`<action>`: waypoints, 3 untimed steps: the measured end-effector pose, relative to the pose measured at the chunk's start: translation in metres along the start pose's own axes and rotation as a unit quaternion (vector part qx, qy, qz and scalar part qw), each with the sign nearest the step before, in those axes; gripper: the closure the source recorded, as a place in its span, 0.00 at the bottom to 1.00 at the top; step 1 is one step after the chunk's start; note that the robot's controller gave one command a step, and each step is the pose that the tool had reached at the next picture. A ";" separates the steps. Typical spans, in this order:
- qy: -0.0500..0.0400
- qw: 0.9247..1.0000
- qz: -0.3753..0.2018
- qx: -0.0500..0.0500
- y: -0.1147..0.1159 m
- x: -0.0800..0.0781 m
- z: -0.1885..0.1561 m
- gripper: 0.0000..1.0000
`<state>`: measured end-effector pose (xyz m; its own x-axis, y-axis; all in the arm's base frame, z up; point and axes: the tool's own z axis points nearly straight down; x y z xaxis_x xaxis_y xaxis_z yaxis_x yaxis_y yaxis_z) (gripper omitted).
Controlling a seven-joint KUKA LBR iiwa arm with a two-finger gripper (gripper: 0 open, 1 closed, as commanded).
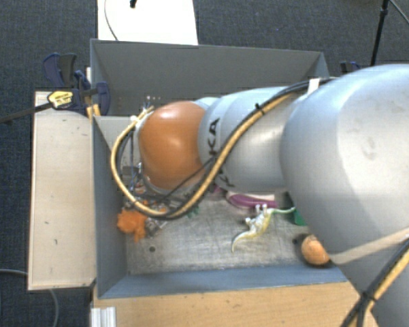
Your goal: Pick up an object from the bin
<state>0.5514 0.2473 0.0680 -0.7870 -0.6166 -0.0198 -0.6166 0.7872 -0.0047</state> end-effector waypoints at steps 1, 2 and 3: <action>0.000 1.000 -0.001 0.000 0.000 0.001 -0.001 1.00; 0.001 1.000 -0.001 -0.001 0.000 0.001 -0.003 1.00; 0.005 1.000 0.001 -0.002 0.001 0.001 -0.008 1.00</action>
Offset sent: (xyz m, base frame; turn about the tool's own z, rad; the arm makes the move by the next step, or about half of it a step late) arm 0.0001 0.0001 0.0062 0.0000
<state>0.5499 0.2468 0.0763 -0.7878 -0.6158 -0.0098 -0.6158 0.7879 -0.0008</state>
